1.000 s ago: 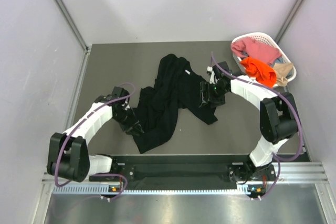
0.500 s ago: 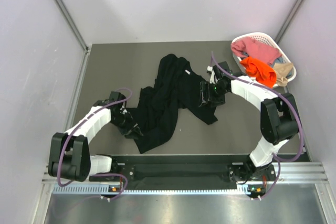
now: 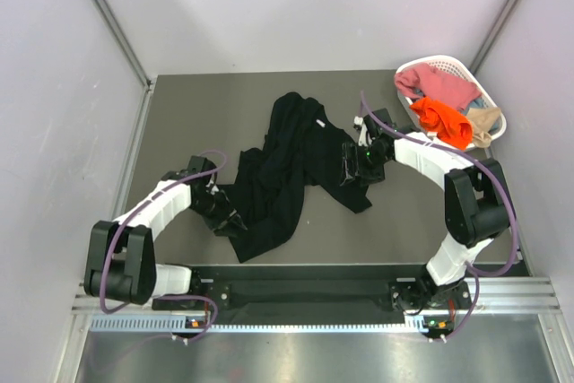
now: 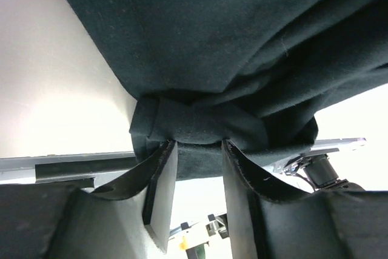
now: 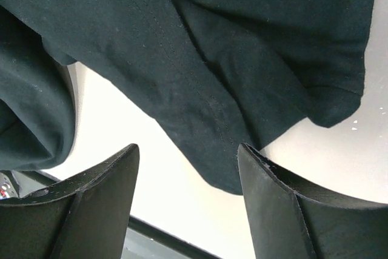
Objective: Fold and stack the t-shirts
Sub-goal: Flatten the tshirt out
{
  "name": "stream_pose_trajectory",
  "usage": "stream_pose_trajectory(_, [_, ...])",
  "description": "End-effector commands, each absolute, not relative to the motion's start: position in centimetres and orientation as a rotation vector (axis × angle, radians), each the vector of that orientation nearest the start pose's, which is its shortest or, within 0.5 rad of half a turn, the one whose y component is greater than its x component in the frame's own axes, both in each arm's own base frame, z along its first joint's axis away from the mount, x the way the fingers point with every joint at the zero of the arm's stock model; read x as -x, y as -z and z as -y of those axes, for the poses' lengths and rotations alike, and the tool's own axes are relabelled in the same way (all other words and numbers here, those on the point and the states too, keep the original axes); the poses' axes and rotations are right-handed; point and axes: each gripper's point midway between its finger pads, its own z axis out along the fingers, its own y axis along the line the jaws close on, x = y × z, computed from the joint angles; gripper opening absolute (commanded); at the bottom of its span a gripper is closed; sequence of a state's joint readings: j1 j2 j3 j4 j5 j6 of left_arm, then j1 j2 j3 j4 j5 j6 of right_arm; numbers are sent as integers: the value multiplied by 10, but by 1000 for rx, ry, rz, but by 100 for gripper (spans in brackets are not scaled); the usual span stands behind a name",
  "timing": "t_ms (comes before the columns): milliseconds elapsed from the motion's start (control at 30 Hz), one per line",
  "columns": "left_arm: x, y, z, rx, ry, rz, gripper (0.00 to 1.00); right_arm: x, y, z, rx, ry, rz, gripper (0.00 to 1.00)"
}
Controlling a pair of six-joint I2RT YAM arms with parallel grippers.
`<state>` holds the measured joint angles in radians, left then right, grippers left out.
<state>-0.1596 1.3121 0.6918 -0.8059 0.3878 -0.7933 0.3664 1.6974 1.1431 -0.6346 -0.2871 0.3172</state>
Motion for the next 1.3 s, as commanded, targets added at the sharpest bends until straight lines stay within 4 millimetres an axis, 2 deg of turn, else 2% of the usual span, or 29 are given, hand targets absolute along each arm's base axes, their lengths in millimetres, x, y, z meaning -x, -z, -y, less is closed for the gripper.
stream_pose_trajectory(0, [-175,-42,122,960,640,-2980,40,-304,-75,-190,179,-601,-2766,66])
stream_pose_trajectory(233, [-165,-35,124,1006,652,-3015,36,-303,-73,-188,180,-587,-2771,66])
stream_pose_trajectory(633, [-148,-28,119,1068,579,-3084,36,-304,-70,-188,187,-582,-2779,66])
stream_pose_trajectory(767, [-147,-30,116,1073,540,-3080,39,-304,-70,-187,190,-575,-2781,66])
stream_pose_trajectory(900, [-145,-29,114,1068,518,-3097,37,-304,-67,-188,193,-581,-2788,66])
stream_pose_trajectory(1000, [-152,-36,114,1023,543,-3061,35,-305,-68,-189,202,-583,-2789,66])
stream_pose_trajectory(1067, [-162,-50,112,961,521,-2998,35,-307,-69,-190,205,-585,-2782,66])
stream_pose_trajectory(1133, [-162,-56,112,937,516,-2977,35,-307,-67,-190,206,-582,-2789,66])
stream_pose_trajectory(1267, [-149,-51,105,978,457,-2995,39,-309,-66,-189,214,-574,-2795,67])
